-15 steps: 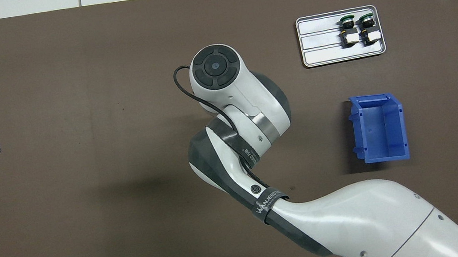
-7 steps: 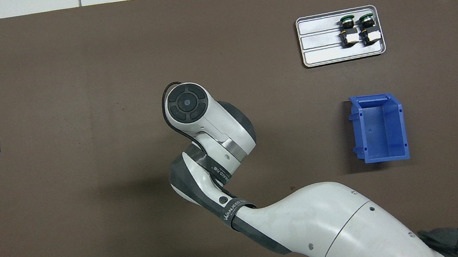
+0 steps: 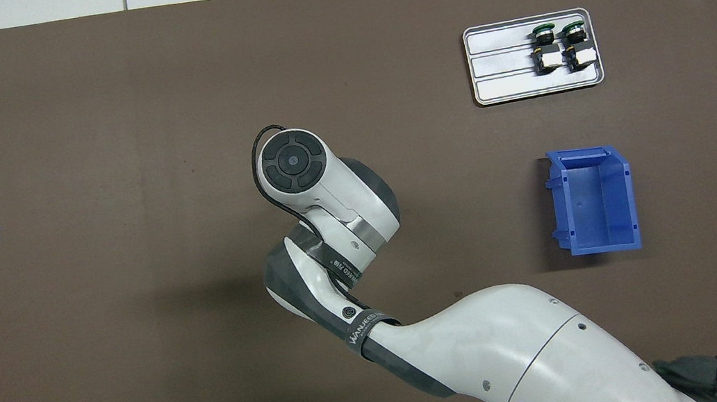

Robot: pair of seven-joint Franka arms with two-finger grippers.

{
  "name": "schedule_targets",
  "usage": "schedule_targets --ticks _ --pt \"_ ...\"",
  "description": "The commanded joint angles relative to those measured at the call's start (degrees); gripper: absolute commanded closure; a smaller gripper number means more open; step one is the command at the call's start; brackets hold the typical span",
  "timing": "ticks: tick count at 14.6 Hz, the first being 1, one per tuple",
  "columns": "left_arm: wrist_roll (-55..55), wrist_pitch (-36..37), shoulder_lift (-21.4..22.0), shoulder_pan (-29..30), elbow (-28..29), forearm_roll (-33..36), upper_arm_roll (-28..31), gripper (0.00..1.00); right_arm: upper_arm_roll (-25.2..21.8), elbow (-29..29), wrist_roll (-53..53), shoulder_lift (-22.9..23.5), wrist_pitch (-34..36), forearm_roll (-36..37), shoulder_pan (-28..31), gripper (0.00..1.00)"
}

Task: Place and press button with both arms
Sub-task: 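Lower the green button onto the table and open the right gripper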

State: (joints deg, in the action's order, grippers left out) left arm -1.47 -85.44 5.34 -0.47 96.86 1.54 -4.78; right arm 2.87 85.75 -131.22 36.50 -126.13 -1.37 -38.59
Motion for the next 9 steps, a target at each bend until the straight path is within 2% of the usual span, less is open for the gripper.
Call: schedule_targets --ticks 1,3,9 --pt "-0.02 -0.34 1.42 -0.23 1.49 0.75 0.21 0.00 0.12 -0.85 1.93 -1.69 0.18 -0.91 1.32 0.01" --pt "-0.02 -0.42 1.51 -0.32 1.49 0.75 0.21 0.00 0.03 -0.59 4.38 -5.28 2.19 -0.65 3.08 0.01" --pt "-0.29 -0.16 1.51 -0.41 1.49 0.75 0.21 0.00 0.03 0.11 34.66 -16.27 16.42 -0.65 15.28 0.01"
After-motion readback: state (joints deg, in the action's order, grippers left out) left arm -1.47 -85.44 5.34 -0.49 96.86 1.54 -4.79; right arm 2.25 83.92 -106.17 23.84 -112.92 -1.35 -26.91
